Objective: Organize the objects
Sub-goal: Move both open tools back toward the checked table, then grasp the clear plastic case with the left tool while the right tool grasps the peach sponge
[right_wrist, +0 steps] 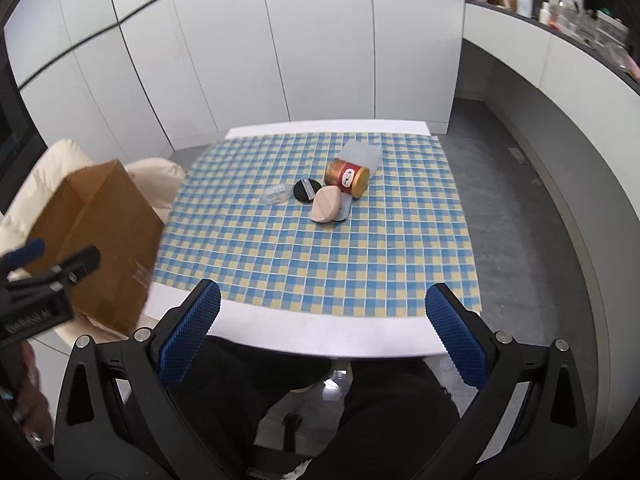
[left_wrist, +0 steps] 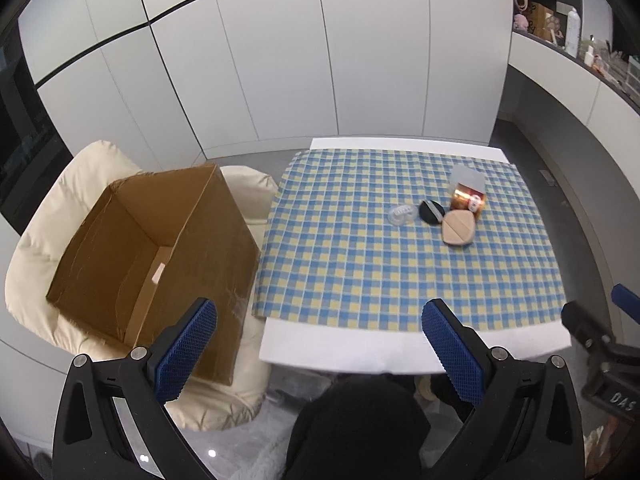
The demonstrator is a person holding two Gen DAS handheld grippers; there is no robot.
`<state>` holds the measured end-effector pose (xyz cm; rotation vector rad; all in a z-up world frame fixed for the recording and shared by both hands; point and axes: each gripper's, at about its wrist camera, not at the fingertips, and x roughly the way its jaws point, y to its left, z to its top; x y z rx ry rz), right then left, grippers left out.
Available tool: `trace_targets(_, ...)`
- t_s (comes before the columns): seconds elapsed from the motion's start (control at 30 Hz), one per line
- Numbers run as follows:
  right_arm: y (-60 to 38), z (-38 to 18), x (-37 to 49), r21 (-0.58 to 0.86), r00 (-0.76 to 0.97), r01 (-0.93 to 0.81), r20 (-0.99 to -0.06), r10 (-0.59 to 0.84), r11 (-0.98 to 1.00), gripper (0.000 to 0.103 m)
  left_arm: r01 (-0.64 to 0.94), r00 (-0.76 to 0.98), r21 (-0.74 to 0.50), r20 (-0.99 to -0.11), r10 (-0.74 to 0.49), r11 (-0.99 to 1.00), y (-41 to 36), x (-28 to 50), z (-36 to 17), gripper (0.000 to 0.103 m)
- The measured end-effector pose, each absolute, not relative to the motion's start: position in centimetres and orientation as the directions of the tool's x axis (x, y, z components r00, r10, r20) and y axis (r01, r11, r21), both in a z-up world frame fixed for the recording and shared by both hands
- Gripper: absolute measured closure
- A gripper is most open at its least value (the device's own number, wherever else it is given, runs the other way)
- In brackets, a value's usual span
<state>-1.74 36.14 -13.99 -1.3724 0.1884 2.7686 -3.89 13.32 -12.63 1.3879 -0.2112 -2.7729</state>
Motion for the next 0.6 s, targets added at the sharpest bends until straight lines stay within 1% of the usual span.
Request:
trace_targets(0.23,36.4,-18.2,-7.7,0.072,-0.566,-0.102,-0.824,-0.002,-0.992,0.000,-0.030,-0.560,0.151,-0.821,-0.109,-0.988,13.9,-9.3,-16.1,0.001)
trace_targets(0.33,36.5,-20.3,-10.5,0.066,-0.545,-0.099,-0.838,-0.002,-0.993,0.000,-0.036,-0.541,0.140,-0.835,-0.098,-0.989,14.1,-11.2,-17.8,0.001)
trace_targets(0.47,37.2,-23.0,-14.2,0.090,-0.530,-0.108,-0.847,-0.019,-0.990,0.000,-0.045,-0.521,0.153,-0.847,-0.108,-0.987,14.5,-13.8,-20.4,0.001)
trace_targets(0.6,37.5,-25.2,-17.2,0.088,-0.523,-0.130,-0.852,-0.007,-0.988,0.000,-0.039,-0.500,0.130,-0.861,-0.093,-0.991,14.8,-15.3,-22.4,0.001)
